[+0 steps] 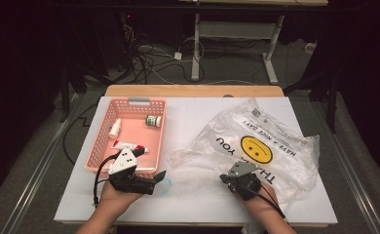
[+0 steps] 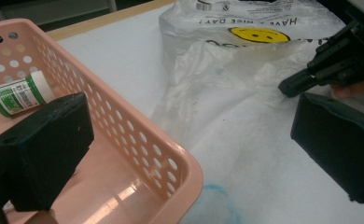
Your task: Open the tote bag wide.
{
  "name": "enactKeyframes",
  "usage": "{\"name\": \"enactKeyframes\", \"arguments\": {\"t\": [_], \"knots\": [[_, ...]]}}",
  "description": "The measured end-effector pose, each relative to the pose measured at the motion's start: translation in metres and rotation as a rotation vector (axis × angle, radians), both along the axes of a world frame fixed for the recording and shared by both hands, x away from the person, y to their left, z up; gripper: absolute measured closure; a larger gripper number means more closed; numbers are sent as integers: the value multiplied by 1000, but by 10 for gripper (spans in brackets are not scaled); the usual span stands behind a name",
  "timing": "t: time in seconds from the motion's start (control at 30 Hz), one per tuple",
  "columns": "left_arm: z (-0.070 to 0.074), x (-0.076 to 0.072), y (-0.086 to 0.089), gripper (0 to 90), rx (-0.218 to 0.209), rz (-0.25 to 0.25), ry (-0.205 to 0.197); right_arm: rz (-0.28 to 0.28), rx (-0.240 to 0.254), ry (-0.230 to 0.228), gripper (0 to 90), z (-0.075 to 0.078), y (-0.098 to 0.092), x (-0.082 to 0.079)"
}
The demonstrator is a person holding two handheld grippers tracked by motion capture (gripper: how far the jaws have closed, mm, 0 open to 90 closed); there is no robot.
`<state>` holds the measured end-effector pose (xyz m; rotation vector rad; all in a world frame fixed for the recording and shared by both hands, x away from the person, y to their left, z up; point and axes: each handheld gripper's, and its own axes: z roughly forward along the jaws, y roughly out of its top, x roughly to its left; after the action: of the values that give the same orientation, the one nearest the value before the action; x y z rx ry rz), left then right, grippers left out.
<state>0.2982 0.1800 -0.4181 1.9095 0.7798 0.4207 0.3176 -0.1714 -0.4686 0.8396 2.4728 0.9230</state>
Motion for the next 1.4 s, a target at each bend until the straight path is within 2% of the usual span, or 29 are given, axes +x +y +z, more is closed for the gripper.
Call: {"name": "enactKeyframes", "arguments": {"t": [0.03,0.17,0.3,0.37,0.5,0.67,0.8,0.87,0.93,1.1,1.23,1.33,1.4], "knots": [[0,0,0,0,-2,-1,0,-12,25,-4,900,3,2,3],[0,1,1,0,-5,1,0,-26,66,-58,900,17,15,19],[1,1,3,0,-7,0,-2,-48,96,-78,900,25,30,37],[1,0,4,0,-11,2,-3,-43,114,-74,900,26,35,43],[1,0,6,0,-17,7,-5,-24,173,-67,900,27,35,38],[-1,0,5,0,-14,7,4,5,248,-47,900,30,22,20],[-1,-1,3,0,-11,5,6,20,233,-42,900,26,17,10],[-1,-1,2,0,-12,4,6,11,237,-36,897,24,14,11],[-1,-1,1,0,-11,3,8,6,219,-53,866,22,12,14],[-2,0,3,0,-15,6,12,4,183,-24,815,12,11,21],[-2,0,3,0,-16,6,14,2,132,-40,721,8,16,24],[-2,0,2,0,-15,3,13,-2,77,-62,612,5,22,25],[-2,0,2,0,-14,2,14,6,62,-61,554,3,26,26]]}}
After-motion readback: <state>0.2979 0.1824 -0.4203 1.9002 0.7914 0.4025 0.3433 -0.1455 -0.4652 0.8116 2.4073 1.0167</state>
